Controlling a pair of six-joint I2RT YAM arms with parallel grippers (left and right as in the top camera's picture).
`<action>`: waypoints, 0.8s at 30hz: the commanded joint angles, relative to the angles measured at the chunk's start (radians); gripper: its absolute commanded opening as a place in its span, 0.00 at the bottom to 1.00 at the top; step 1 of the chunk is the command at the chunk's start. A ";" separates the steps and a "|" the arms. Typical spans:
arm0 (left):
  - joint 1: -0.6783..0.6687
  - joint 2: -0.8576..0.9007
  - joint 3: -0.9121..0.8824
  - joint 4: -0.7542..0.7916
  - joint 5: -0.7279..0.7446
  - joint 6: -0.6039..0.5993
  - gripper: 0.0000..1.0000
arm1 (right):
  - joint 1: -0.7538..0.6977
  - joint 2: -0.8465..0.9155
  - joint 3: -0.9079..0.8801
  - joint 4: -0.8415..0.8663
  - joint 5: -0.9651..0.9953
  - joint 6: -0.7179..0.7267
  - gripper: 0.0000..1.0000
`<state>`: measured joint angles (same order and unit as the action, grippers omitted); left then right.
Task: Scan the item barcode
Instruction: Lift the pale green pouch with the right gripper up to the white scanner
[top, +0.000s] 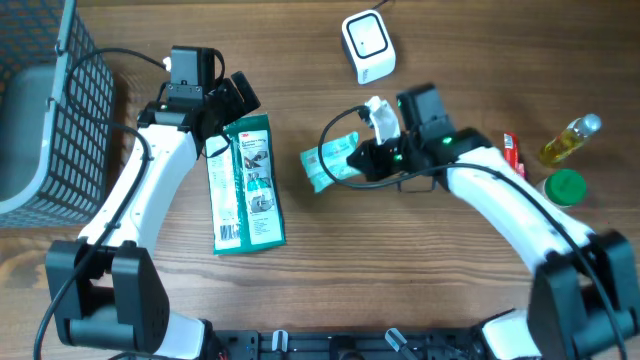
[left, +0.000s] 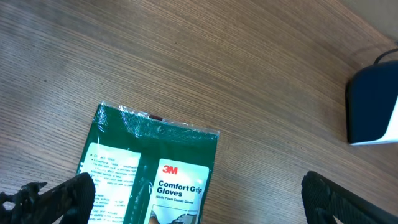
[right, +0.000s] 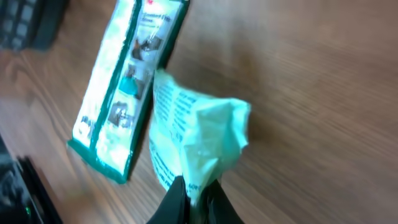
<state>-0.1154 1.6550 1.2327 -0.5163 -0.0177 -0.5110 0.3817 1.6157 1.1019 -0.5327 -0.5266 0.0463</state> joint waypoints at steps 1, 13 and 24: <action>0.000 0.000 0.007 0.000 -0.006 0.002 1.00 | 0.000 -0.093 0.178 -0.140 0.067 -0.333 0.04; 0.000 0.000 0.007 0.000 -0.006 0.002 1.00 | 0.000 -0.111 0.605 -0.287 0.473 -0.732 0.04; 0.000 0.000 0.007 0.000 -0.006 0.002 1.00 | 0.000 0.026 0.772 -0.189 0.744 -0.937 0.04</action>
<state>-0.1158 1.6550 1.2327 -0.5163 -0.0177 -0.5110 0.3813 1.5528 1.8652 -0.7528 0.1150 -0.8181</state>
